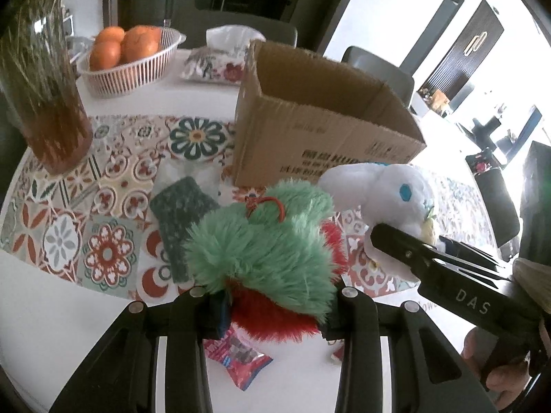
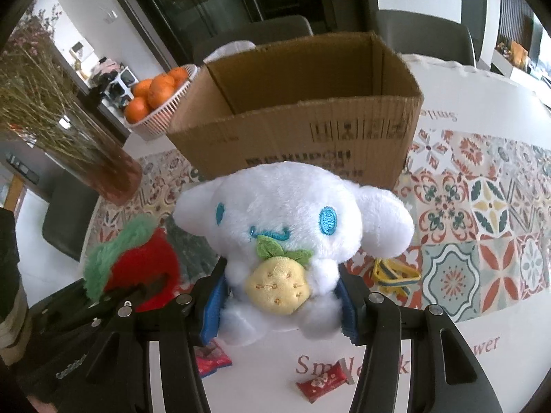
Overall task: Organize soft objects
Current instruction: 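Carry the strawberry plush with the left tool while the right tool carries the bunny over the box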
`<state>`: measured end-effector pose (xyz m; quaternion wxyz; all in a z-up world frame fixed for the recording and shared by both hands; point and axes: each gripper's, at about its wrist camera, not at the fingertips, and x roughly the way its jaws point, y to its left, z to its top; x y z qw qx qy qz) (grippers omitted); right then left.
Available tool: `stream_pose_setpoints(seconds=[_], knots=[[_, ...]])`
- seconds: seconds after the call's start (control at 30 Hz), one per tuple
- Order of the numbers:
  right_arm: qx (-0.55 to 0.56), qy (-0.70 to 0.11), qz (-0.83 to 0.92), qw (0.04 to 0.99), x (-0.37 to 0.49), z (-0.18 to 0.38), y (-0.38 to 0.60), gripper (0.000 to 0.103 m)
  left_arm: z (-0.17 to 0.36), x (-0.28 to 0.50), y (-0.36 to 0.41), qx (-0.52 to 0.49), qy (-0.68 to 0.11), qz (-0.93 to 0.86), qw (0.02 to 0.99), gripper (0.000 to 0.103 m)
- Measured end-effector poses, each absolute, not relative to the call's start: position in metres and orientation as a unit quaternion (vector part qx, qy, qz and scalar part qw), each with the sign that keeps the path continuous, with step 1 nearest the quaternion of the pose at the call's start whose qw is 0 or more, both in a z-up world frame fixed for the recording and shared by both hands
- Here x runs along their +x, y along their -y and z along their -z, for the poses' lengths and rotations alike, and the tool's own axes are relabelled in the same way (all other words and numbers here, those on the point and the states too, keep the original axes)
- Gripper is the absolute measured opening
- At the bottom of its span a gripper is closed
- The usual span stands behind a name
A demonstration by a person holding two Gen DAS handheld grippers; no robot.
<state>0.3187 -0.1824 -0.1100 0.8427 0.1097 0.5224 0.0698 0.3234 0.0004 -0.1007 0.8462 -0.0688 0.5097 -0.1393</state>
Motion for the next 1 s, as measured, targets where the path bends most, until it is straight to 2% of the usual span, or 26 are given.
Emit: stream_pose_setpoints(seconds=[0.5, 1.0], knots=[[0.110, -0.462, -0.058, 0.878, 0.318, 0.062, 0.193, 0.055, 0.046, 0.332, 0.013, -0.031, -0.437, 0.148, 0.887, 0.037], [0.109, -0.414, -0.050, 0.902, 0.330, 0.019, 0.206, 0.055, 0.009, 0.348, 0.027, -0.018, -0.398, 0.167, 0.902, 0.037]])
